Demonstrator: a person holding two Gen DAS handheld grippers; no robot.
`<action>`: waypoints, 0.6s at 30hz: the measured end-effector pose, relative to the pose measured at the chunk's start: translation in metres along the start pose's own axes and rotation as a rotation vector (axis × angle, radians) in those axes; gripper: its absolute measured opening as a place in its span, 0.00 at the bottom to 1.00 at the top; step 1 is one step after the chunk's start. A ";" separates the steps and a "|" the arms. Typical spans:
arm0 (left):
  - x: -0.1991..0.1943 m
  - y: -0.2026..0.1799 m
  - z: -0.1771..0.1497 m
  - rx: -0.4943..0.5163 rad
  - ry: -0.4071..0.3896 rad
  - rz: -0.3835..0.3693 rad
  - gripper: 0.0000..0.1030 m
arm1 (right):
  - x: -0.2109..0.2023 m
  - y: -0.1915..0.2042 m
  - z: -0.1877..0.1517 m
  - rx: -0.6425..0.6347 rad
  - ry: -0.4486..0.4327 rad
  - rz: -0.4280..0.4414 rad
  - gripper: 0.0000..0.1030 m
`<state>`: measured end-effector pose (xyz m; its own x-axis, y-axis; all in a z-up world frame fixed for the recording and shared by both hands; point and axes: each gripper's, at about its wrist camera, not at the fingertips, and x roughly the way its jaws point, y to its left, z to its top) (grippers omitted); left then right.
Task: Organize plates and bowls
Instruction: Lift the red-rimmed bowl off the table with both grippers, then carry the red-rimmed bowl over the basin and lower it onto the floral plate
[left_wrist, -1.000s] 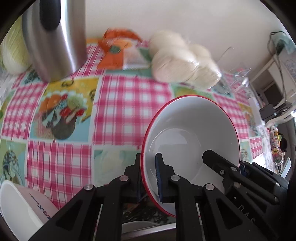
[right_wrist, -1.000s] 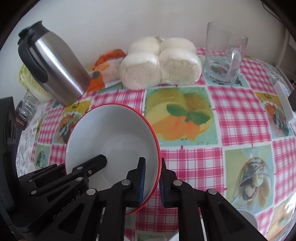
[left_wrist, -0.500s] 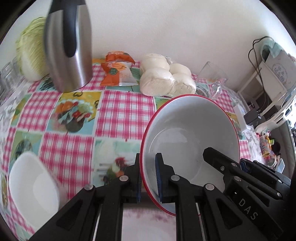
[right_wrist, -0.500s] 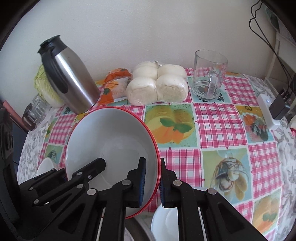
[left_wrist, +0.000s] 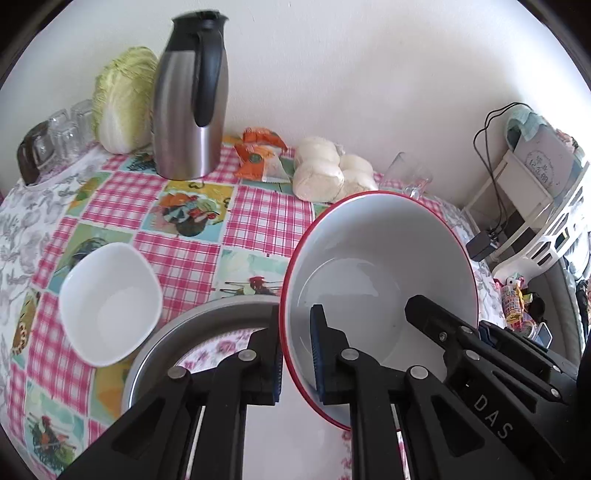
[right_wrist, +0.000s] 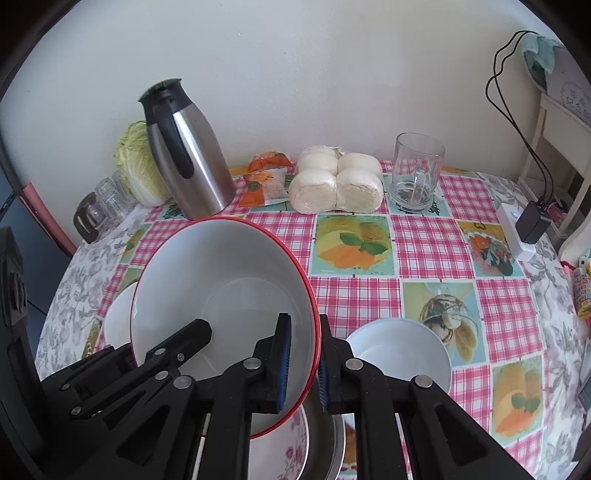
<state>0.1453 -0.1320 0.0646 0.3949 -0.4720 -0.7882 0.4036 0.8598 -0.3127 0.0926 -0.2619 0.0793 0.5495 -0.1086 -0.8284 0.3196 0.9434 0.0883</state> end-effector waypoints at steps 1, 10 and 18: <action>-0.003 0.000 -0.002 0.000 -0.004 0.001 0.13 | -0.005 0.001 -0.003 0.004 -0.008 0.003 0.14; -0.029 0.006 -0.031 0.011 -0.009 0.002 0.13 | -0.029 0.009 -0.036 0.047 -0.032 0.017 0.14; -0.048 0.015 -0.057 0.025 -0.037 0.001 0.14 | -0.045 0.017 -0.065 0.067 -0.053 0.034 0.14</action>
<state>0.0857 -0.0849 0.0676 0.4257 -0.4783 -0.7681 0.4233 0.8555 -0.2981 0.0230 -0.2204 0.0822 0.6006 -0.0951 -0.7939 0.3501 0.9239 0.1542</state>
